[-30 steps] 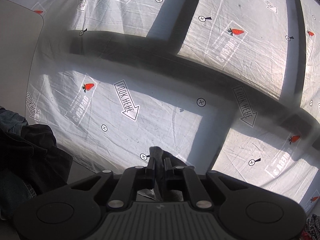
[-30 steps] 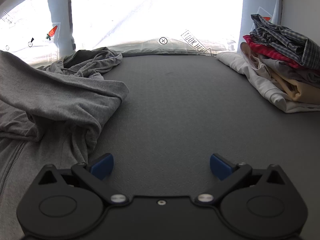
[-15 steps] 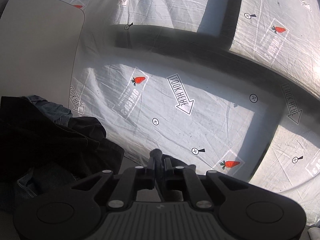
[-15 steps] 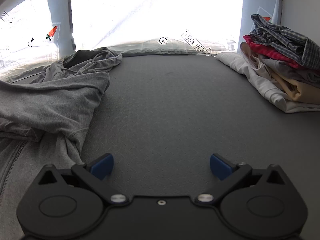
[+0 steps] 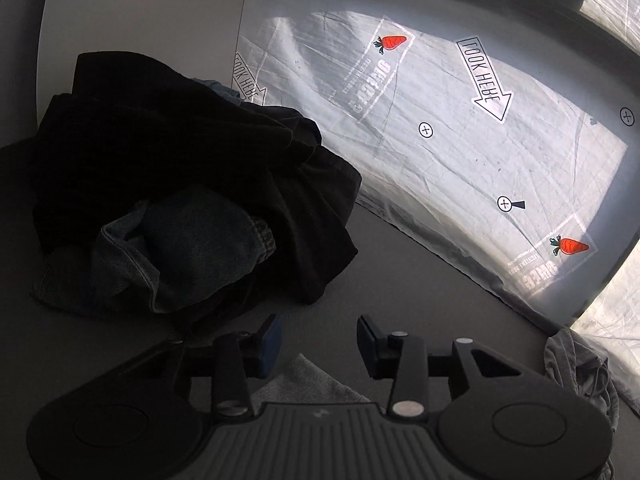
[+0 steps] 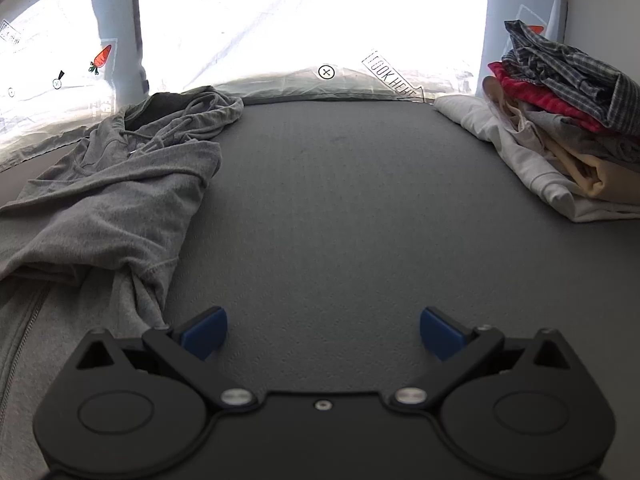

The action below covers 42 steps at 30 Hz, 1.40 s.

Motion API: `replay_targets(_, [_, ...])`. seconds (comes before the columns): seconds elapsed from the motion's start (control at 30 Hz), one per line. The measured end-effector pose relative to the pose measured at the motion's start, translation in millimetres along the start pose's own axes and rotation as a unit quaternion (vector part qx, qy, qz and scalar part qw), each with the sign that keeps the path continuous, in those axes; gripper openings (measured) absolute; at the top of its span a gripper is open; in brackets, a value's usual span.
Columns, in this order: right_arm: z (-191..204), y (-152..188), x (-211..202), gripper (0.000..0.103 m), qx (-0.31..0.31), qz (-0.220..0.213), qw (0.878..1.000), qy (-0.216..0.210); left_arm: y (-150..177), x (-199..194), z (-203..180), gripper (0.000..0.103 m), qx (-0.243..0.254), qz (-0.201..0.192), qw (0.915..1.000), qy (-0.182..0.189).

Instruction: Fold clothes

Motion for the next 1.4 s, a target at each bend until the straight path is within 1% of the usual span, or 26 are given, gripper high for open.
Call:
replay_targets(0.1, [-1.9, -5.7, 2.8, 0.103, 0.003, 0.023, 1.000, -0.006, 23.4, 1.2, -17.4, 0.048, 0.023, 0.043, 0.9984, 0.028])
replay_targets(0.17, [-4.9, -12.1, 5.8, 0.103, 0.008, 0.039, 0.999, -0.015, 44.7, 1.3, -33.3, 0.049, 0.044, 0.075, 0.9951, 0.046])
replay_targets(0.23, [-7.7, -18.7, 5.1, 0.103, 0.023, 0.036, 0.998, -0.037, 72.7, 2.8, -52.4, 0.051, 0.072, 0.115, 0.9886, 0.066])
replay_targets(0.27, [-9.4, -24.0, 2.4, 0.103, 0.035, 0.026, 0.998, -0.041, 86.1, 3.5, -61.5, 0.051, 0.088, 0.133, 0.9843, 0.075])
replay_targets(0.33, [-11.2, -35.3, -3.1, 0.102, 0.052, 0.004, 0.998, -0.045, 113.9, 4.9, -81.0, 0.053, 0.130, 0.168, 0.9727, 0.094])
replay_targets(0.4, [-11.3, -48.3, -5.2, 0.092, 0.075, -0.014, 0.994, -0.076, 133.9, 6.6, -96.0, 0.057, 0.169, 0.188, 0.9618, 0.105])
replay_targets(0.47, [-7.1, -61.3, -0.3, 0.070, 0.095, -0.014, 0.988, -0.117, 147.8, 9.1, -106.5, 0.059, 0.201, 0.197, 0.9534, 0.109])
replay_targets(0.5, [-4.6, -67.6, 2.1, 0.064, 0.103, -0.014, 0.985, -0.136, 151.5, 10.7, -109.6, 0.060, 0.208, 0.200, 0.9512, 0.109])
replay_targets(0.53, [0.7, -73.2, 4.9, 0.055, 0.101, -0.014, 0.984, -0.148, 154.6, 12.8, -112.0, 0.060, 0.210, 0.205, 0.9496, 0.110])
replay_targets(0.57, [7.2, -77.8, 8.7, 0.049, 0.097, -0.012, 0.982, -0.160, 157.7, 15.0, -114.4, 0.060, 0.212, 0.210, 0.9480, 0.110])
replay_targets(0.6, [14.5, -81.6, 13.3, 0.046, 0.094, -0.009, 0.980, -0.175, 160.0, 17.2, -116.6, 0.061, 0.214, 0.215, 0.9466, 0.110])
replay_targets(0.67, [28.8, -86.4, 24.2, 0.032, 0.087, 0.005, 0.976, -0.201, 161.9, 20.5, -120.6, 0.062, 0.220, 0.216, 0.9452, 0.107])
replay_targets(0.7, [35.9, -87.1, 29.5, 0.030, 0.081, 0.012, 0.974, -0.210, 161.9, 22.0, -121.9, 0.063, 0.224, 0.215, 0.9447, 0.106])
replay_targets(0.73, [42.5, -87.7, 34.6, 0.029, 0.075, 0.020, 0.973, -0.216, 161.4, 23.7, -122.8, 0.064, 0.224, 0.214, 0.9447, 0.106])
replay_targets(0.83, [53.0, -88.0, 46.7, 0.029, 0.056, 0.035, 0.975, -0.210, 158.2, 31.5, -125.0, 0.066, 0.220, 0.215, 0.9460, 0.103])
replay_targets(0.93, [48.5, -90.7, 55.4, 0.029, 0.072, 0.035, 0.973, -0.215, 155.9, 39.7, -125.2, 0.069, 0.218, 0.214, 0.9470, 0.100])
replay_targets(1.0, [44.0, -94.9, 61.6, 0.029, 0.085, 0.034, 0.971, -0.219, 154.5, 44.8, -124.1, 0.074, 0.215, 0.216, 0.9471, 0.099])
replay_targets(1.17, [39.5, -111.0, 74.7, 0.029, 0.097, 0.023, 0.969, -0.224, 145.3, 55.9, -120.0, 0.075, 0.188, 0.216, 0.9534, 0.096])
replay_targets(1.4, [37.1, -130.2, 92.1, 0.030, 0.111, 0.019, 0.967, -0.228, 135.8, 71.5, -122.6, 0.077, 0.194, 0.205, 0.9553, 0.087])
Point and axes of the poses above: each gripper's, at about its wrist camera, not at the fingertips, and x roughly the way its jaws point, z to its left, y to its underside, the point moved 4 cm from there along x, roughly the way its jaws point, and after that the axes turned 12 degrees about -x, right-handed, at the moved point
